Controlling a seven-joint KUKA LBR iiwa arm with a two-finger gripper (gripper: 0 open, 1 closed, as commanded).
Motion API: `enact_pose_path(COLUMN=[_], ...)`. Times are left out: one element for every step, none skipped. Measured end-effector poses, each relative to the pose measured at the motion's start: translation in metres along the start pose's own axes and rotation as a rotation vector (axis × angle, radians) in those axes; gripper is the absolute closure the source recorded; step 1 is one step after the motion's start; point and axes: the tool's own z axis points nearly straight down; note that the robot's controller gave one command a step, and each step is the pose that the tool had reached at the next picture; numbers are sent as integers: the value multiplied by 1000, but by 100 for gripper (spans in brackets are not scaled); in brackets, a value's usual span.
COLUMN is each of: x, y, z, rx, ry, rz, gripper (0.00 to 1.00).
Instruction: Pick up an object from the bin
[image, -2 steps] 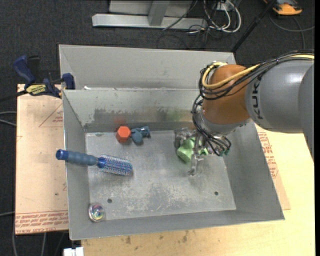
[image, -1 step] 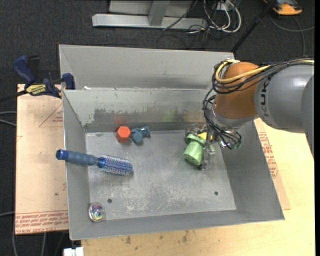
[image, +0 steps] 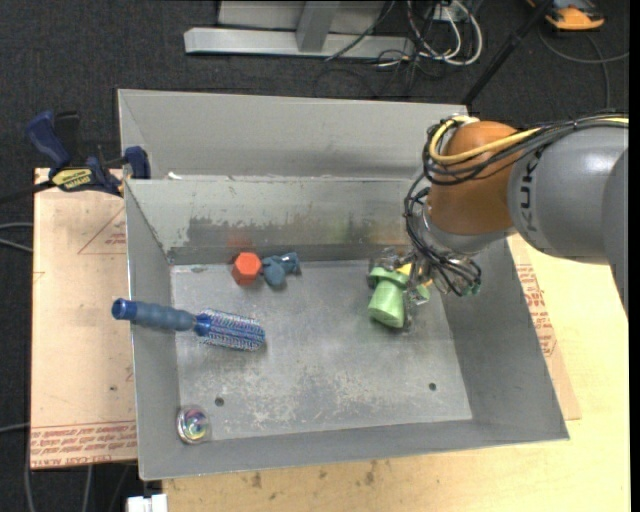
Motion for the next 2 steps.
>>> enact_pose_path(x=[67, 49], y=[41, 47], z=[-25, -153], rx=[-4, 2], ry=[10, -3], rz=[-174, -147], gripper=[100, 100])
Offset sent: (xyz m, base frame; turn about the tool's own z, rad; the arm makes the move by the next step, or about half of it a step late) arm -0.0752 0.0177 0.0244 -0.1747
